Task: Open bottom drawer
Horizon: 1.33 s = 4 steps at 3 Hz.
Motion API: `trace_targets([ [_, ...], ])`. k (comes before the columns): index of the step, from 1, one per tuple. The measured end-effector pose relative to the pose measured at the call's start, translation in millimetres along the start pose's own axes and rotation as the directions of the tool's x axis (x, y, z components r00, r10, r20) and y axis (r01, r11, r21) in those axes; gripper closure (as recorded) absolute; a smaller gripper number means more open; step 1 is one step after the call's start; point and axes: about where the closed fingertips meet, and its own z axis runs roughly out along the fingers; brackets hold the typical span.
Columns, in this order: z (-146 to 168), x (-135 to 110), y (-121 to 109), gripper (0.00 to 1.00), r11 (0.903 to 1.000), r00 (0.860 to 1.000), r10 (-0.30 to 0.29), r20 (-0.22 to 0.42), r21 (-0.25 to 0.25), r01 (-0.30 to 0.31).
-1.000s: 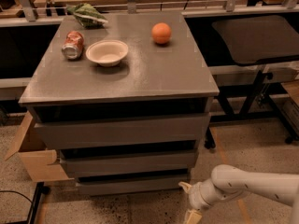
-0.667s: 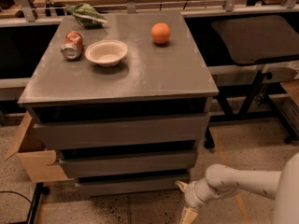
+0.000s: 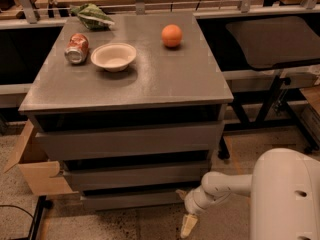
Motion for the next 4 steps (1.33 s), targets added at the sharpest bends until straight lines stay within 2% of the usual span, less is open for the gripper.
trace_targets([
  [1,1,0,-1,0.00,1.0000,1.000,-0.002,-0.002,0.003,0.002],
  [2,13,4,-13,0.00,0.9979,0.999,-0.029,-0.046,0.056,0.032],
  [3,26,8,-26,0.00,0.9914,0.996,-0.069,-0.055,0.108,0.074],
  [4,35,8,-46,0.00,0.9749,0.990,-0.134,-0.050,0.172,0.141],
])
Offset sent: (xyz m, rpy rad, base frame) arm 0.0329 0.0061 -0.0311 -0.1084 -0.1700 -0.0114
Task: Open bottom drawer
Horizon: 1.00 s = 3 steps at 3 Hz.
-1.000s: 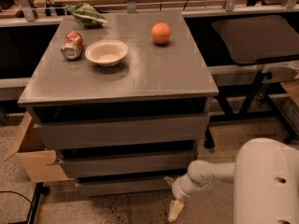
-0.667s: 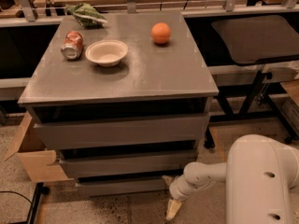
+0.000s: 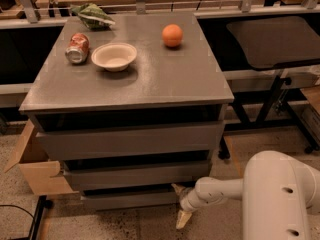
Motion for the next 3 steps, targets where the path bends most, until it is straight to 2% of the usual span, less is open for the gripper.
trace_targets([
  [1,9,0,-12,0.00,0.9988,0.999,-0.036,0.012,0.034,0.035],
  [2,22,1,-23,0.00,0.9976,0.998,-0.058,0.012,0.038,0.057],
  [3,48,4,-35,0.03,0.9977,0.998,-0.068,0.017,0.010,0.068],
])
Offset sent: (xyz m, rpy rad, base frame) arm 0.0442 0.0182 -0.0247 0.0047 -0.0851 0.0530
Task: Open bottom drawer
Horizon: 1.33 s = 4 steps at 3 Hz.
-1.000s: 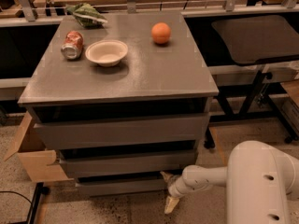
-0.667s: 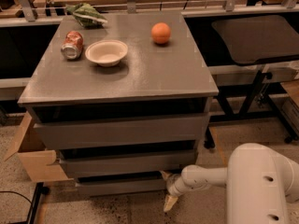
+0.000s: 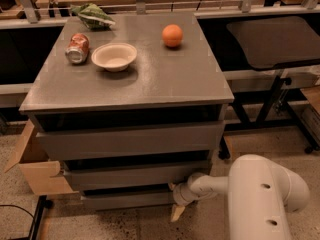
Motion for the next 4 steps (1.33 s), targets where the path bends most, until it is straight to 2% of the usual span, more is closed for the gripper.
trace_targets([
  [1,14,3,-5,0.25,0.9997,1.000,-0.001,0.009,-0.024,0.002],
  [2,16,3,0,0.48,0.9981,1.000,-0.009,0.014,-0.061,0.010],
  [3,13,4,1,0.72,0.9977,1.000,-0.008,0.014,-0.067,0.008],
  [4,-1,1,36,0.95,0.9902,0.999,0.030,0.040,-0.138,-0.024],
])
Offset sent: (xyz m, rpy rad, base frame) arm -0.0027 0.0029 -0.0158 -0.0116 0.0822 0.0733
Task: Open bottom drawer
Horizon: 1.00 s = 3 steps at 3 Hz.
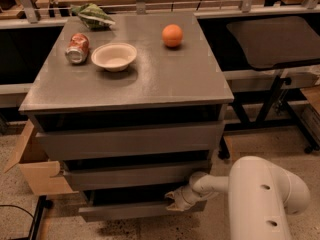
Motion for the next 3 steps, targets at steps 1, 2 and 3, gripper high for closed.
trace_targets([
  [1,-9,-3,52,1.00,0.9929,0.996,0.073,0.044,-0.097,-0.069],
  [2,-12,-5,95,1.00,0.9756,0.985,0.152,0.079,-0.172,-0.137],
  [3,-14,-6,134,1.00,0.9514,0.967,0.235,0.100,-0.227,-0.208],
])
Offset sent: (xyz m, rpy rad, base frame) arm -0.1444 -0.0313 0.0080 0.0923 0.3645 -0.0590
